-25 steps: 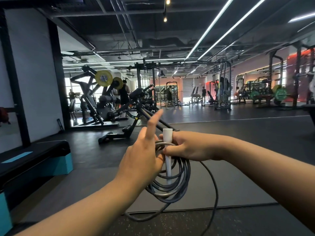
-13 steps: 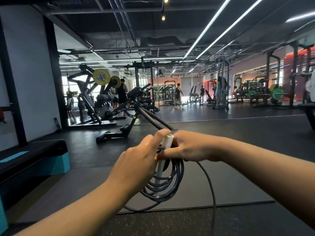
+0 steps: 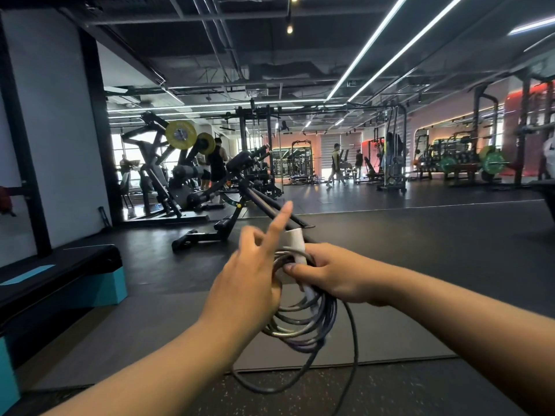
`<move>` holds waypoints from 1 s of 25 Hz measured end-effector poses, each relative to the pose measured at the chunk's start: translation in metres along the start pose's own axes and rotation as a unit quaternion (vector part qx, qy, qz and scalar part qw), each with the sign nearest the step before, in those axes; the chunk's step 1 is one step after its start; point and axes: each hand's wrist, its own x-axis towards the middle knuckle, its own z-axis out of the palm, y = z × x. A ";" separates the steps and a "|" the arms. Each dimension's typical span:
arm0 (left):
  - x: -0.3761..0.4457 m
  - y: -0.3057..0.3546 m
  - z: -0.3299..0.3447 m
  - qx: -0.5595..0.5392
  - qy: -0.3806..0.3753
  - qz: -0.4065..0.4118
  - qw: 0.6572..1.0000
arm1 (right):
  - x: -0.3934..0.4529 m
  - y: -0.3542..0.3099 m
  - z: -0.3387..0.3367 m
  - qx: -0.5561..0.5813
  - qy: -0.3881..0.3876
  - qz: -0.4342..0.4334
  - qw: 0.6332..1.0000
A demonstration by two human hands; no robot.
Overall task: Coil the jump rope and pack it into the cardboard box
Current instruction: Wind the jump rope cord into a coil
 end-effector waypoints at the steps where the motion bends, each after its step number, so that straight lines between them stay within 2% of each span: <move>1: 0.004 -0.001 -0.001 0.102 0.019 0.044 0.994 | 0.003 -0.004 -0.004 -0.030 -0.014 -0.004 0.999; 3: 0.014 -0.002 -0.002 0.252 0.068 0.147 0.954 | 0.008 -0.010 -0.008 -0.101 -0.022 -0.021 0.994; 5: 0.022 -0.001 -0.006 0.312 0.080 0.214 0.922 | 0.012 -0.014 -0.008 -0.135 -0.017 -0.030 0.990; 6: 0.026 0.002 -0.010 0.323 0.058 0.213 0.920 | 0.013 -0.016 -0.009 -0.134 -0.015 -0.031 0.990; 10: 0.040 0.010 -0.025 0.299 -0.094 0.097 0.945 | 0.012 -0.016 -0.020 -0.086 -0.027 0.002 0.996; 15: 0.039 -0.020 -0.030 0.302 -0.163 0.079 0.936 | 0.006 -0.015 -0.060 -0.082 -0.041 0.081 0.992; 17: 0.034 -0.030 -0.036 0.304 -0.161 0.066 0.937 | 0.003 -0.014 -0.077 -0.097 -0.021 0.102 0.990; 21: 0.032 -0.036 -0.050 0.288 -0.090 0.004 0.953 | 0.001 -0.004 -0.088 -0.100 0.081 0.080 0.989; 23: 0.033 -0.033 -0.053 0.226 -0.057 -0.057 0.971 | 0.000 0.004 -0.082 -0.037 0.118 0.075 0.990; 25: 0.036 -0.031 -0.051 0.147 -0.031 -0.131 0.980 | 0.000 0.016 -0.071 0.104 0.121 0.083 0.984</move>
